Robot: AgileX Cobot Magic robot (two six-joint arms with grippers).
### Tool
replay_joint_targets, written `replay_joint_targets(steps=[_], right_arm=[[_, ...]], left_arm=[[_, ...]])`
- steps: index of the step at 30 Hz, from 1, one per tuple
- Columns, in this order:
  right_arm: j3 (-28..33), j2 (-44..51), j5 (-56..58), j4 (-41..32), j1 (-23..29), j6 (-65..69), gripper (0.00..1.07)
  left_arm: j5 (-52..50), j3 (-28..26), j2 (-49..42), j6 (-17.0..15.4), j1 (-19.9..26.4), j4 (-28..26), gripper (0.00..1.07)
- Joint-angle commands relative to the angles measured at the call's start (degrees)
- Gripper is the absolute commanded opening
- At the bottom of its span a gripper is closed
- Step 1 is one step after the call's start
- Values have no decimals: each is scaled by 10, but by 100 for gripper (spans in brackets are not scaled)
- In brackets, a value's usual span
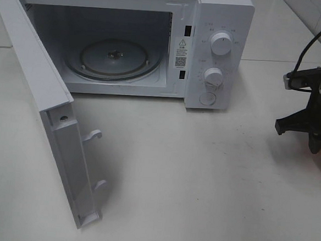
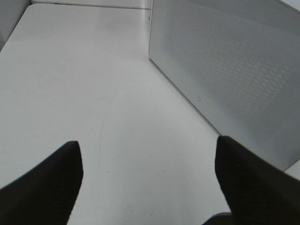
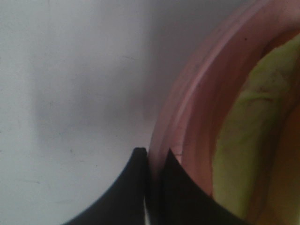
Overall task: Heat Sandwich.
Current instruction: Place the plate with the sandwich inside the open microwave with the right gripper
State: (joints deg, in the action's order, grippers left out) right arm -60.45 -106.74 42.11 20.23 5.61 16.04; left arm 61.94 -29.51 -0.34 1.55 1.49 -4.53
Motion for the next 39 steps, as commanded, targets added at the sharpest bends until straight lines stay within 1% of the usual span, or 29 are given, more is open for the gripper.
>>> replay_joint_targets(steps=[1, 9, 10, 13, 14, 16, 19, 21, 26, 28, 30, 33, 34, 38, 39], right_arm=[[6, 11, 25, 46, 22, 21, 0], [40, 23, 28, 69, 40, 45, 0], [52, 34, 28, 72, 40, 51, 0], [64, 49, 26, 77, 40, 56, 0], [78, 68, 26, 81, 40, 60, 0], [84, 76, 26, 84, 40, 62, 0], [107, 103, 26, 104, 52, 79, 0], [112, 107, 26, 107, 56, 84, 0], [129, 123, 29, 108, 85, 88, 0], [137, 132, 41, 107, 105, 88, 0], [138, 135, 48, 107, 112, 88, 0], [148, 152, 69, 108, 143, 88, 0], [148, 152, 69, 108, 143, 88, 0], [168, 175, 74, 105, 189, 89, 0], [168, 175, 74, 105, 189, 89, 0]], left_arm=[[-7, 1, -9, -2, -2, -2, 74], [-7, 1, -9, -2, -2, -2, 74], [-7, 1, -9, -2, -2, -2, 74], [-7, 1, -9, -2, -2, -2, 74], [-7, 1, -9, -2, -2, -2, 74], [-7, 1, -9, -2, -2, -2, 74], [-7, 1, -9, -2, -2, -2, 74], [-7, 1, -9, -2, -2, -2, 74], [-7, 1, -9, -2, -2, -2, 74], [-7, 1, -9, -2, -2, -2, 74], [-7, 1, -9, -2, -2, -2, 74], [-7, 1, -9, -2, -2, -2, 74], [-7, 1, -9, -2, -2, -2, 74], [-7, 1, -9, -2, -2, -2, 74], [-7, 1, -9, -2, -2, -2, 74]])
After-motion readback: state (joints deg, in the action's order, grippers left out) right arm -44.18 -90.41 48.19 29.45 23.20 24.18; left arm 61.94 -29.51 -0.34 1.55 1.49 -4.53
